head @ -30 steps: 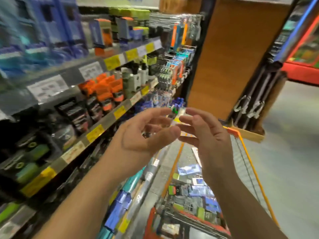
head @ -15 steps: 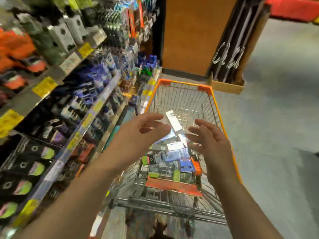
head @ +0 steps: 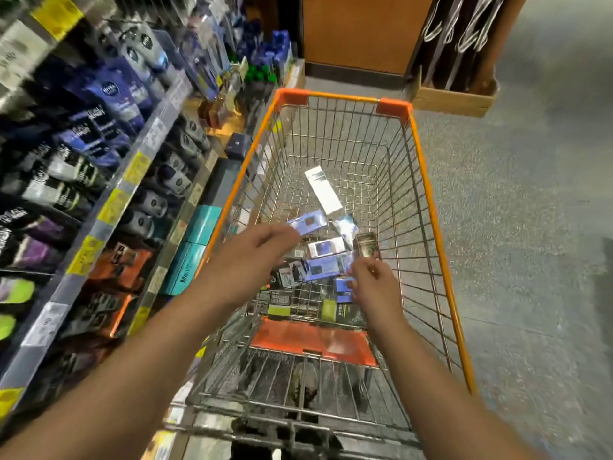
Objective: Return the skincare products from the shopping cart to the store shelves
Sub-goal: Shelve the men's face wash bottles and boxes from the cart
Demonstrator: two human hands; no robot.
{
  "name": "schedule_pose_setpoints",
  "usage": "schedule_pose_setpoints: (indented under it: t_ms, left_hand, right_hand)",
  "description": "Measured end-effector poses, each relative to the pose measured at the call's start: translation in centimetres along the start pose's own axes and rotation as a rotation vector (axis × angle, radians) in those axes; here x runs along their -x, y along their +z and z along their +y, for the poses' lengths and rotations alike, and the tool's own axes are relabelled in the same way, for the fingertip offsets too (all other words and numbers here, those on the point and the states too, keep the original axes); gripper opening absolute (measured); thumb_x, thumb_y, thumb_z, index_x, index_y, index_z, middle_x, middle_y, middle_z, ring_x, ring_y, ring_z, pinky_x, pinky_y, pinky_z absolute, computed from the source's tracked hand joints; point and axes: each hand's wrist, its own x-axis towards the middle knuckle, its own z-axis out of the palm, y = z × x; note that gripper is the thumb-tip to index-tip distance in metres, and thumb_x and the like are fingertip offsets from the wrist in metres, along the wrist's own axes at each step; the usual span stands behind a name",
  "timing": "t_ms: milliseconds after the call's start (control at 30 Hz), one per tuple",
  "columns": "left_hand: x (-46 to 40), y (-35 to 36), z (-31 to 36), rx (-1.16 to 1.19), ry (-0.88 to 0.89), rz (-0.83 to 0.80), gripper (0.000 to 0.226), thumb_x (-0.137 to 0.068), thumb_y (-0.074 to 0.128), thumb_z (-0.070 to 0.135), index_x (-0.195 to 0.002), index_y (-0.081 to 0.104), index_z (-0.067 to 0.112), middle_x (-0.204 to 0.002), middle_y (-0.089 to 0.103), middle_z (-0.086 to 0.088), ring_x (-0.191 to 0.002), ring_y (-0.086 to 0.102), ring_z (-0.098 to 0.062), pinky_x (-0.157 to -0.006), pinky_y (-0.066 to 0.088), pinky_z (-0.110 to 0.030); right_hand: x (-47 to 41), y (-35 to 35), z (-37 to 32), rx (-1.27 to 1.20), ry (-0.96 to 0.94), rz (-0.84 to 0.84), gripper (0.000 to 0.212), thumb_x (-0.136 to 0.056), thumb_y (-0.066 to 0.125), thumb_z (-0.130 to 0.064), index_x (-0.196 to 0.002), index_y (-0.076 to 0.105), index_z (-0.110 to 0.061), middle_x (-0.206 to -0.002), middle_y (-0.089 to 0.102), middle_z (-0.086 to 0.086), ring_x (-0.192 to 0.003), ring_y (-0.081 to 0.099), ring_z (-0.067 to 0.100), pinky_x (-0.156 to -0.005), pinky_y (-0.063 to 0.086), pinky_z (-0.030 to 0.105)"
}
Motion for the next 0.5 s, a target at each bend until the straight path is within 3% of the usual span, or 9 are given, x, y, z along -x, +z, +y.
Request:
schedule_pose_setpoints:
  t_ms: [100,267,333,433,500]
  left_hand:
    - [-2.2,0.9,-0.7,-0.005,-0.068,0.018,0.038,-0.076,0.064,0.068,-0.103,0.073,0.043,-0.107,0.075,0.017,-0.099,0.071,-0.009,-0.098,0.055,-0.048]
    - [-5.8,2.8,-1.8,0.017,-0.139,0.009,0.029,-0.083,0.066,0.066,-0.1,0.073,0.045,-0.108,0.076,0.017,-0.101,0.072,-0.013,-0.097,0.056,-0.05]
    - [-7.4,3.7,-2.2,0.041,-0.16,-0.004,0.024,-0.091,0.065,0.058,-0.101,0.074,0.038,-0.105,0.077,0.014,-0.102,0.072,-0.016,-0.095,0.058,-0.05]
    - [-9.6,5.0,-3.0,0.056,-0.196,-0.035,0.026,-0.092,0.063,0.055,-0.099,0.075,0.032,-0.105,0.077,0.008,-0.104,0.071,-0.021,-0.092,0.057,-0.047]
    - [-11.0,5.6,-3.6,0.063,-0.215,-0.039,0.025,-0.094,0.063,0.051,-0.101,0.074,0.03,-0.104,0.077,0.008,-0.103,0.071,-0.02,-0.09,0.057,-0.044]
  right_hand:
    - [-2.9,0.8,2.6,0.04,0.13,0.025,0.011,-0.092,0.069,-0.031,-0.1,0.064,-0.025,-0.092,0.071,0.005,-0.077,0.067,0.022,-0.067,0.051,0.038]
    - [-7.3,2.0,5.9,0.013,0.233,0.081,0.012,-0.09,0.069,-0.023,-0.099,0.062,-0.019,-0.086,0.068,0.008,-0.07,0.059,0.024,-0.065,0.045,0.037]
    - [-10.0,2.3,8.3,0.034,0.268,0.127,0.024,-0.084,0.069,-0.03,-0.105,0.067,-0.019,-0.091,0.073,0.013,-0.071,0.066,0.028,-0.063,0.052,0.042]
    - [-14.8,2.5,12.6,0.036,0.265,0.202,0.029,-0.077,0.068,-0.042,-0.096,0.069,-0.02,-0.089,0.076,0.012,-0.074,0.072,0.032,-0.065,0.061,0.046]
    - [-18.8,2.3,16.5,0.037,0.273,0.253,0.044,-0.068,0.067,-0.057,-0.098,0.064,-0.025,-0.091,0.075,0.007,-0.08,0.073,0.035,-0.073,0.063,0.052]
